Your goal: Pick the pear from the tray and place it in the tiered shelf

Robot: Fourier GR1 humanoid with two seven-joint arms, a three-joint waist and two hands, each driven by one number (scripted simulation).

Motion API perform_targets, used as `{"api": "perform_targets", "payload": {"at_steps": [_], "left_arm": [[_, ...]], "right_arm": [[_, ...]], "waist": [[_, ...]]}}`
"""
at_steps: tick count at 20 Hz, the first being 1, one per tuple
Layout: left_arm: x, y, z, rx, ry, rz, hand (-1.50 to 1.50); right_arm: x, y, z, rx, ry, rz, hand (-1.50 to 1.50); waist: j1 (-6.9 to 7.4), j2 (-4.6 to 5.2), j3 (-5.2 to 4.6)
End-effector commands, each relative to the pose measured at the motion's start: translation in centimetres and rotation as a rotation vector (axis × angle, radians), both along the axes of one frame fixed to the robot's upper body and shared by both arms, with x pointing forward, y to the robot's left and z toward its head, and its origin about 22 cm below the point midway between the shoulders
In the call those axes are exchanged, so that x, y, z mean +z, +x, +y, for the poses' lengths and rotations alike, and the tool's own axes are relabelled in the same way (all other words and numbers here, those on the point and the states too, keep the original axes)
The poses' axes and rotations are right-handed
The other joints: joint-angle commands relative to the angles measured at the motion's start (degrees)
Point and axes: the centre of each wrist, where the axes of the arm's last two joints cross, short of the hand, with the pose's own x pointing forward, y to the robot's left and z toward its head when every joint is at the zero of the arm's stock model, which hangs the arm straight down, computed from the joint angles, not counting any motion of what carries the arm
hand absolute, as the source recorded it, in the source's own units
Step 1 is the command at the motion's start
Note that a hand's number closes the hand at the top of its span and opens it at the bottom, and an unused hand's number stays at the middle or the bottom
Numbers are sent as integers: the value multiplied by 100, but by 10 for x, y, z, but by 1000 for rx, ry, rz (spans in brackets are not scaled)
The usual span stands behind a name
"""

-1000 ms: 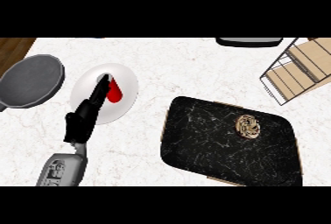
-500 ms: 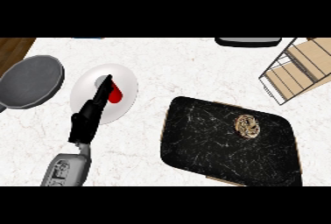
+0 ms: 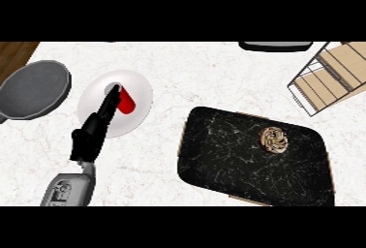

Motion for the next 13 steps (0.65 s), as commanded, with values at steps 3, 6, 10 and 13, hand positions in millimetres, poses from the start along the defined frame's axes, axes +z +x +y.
{"api": "perform_targets", "payload": {"at_steps": [3,6,10,13], "left_arm": [[8,1,5,4,-28,11,0],[4,5,-4,-1,-1,1,0],[-2,-7,5,21,-6,7,0],[-6,-9,1,3,-14,14,0]], "right_arm": [[-2,-68,-41,-19,5,170,-150],[0,-82,-47,-13,-23,204,-150],[-8,-114,-61,19,-70,253,-150],[-28,-113,-64,29,-60,243,-150]], "waist": [[-56,18,27],[-47,61,35],[-121,9,55],[-91,29,64]]}}
